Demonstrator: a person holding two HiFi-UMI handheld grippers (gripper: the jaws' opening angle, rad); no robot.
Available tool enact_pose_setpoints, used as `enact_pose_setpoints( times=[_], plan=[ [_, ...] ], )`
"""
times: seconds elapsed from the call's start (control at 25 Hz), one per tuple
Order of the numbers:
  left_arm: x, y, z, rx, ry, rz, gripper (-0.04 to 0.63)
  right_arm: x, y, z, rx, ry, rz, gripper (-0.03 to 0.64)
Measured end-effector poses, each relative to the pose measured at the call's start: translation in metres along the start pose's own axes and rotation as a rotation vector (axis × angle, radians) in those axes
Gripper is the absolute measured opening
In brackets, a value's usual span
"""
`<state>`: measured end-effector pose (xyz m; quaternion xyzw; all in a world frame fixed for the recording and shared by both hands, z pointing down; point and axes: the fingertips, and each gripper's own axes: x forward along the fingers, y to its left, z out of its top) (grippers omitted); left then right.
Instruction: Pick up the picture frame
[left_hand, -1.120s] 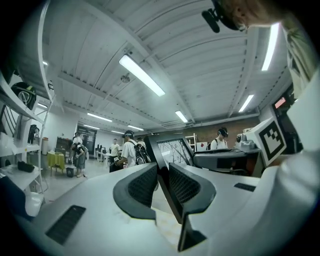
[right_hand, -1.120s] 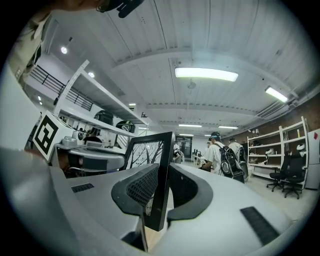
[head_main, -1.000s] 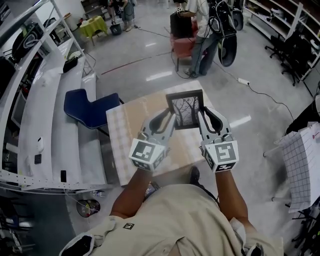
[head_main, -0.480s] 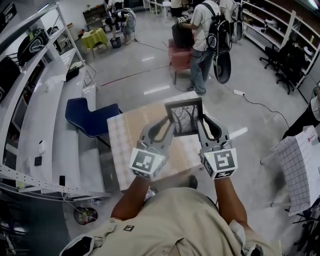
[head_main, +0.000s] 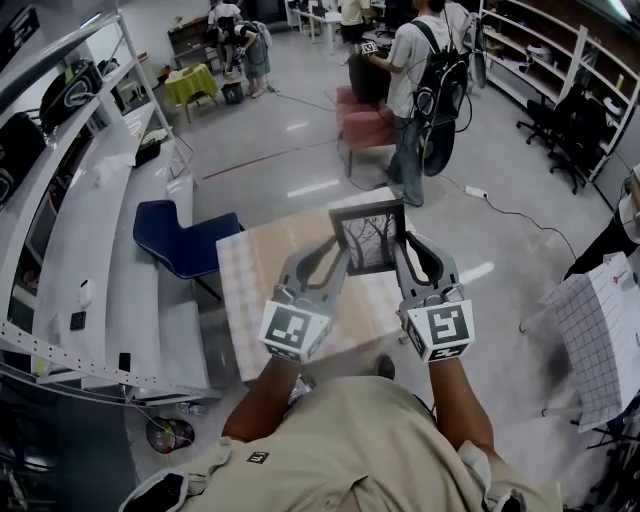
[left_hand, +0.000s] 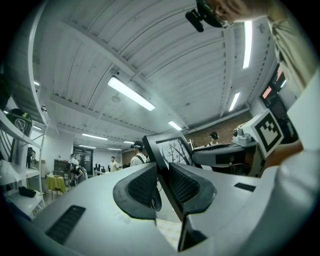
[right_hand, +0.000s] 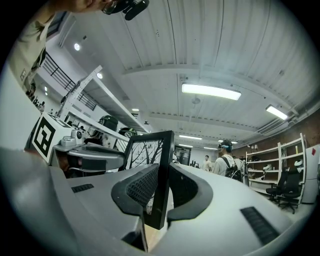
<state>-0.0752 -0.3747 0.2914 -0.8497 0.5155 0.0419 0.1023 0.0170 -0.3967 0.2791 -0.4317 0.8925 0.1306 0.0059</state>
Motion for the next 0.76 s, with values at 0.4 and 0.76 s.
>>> enact_pose_setpoints(
  times=[0.4, 0.76],
  plan=[
    [-0.0047, -0.0035, 0.0016, -0.002, 0.001, 0.002, 0.075, -0.0052, 0.0031, 0.0024, 0.002, -0.003, -0.001, 0.074],
    [-0.0043, -0.0059, 0.0007, 0.006, 0.000, 0.002, 0.075, -0.0072, 0.0016, 0.0008, 0.001, 0.001, -0.004, 0.074]
  ],
)
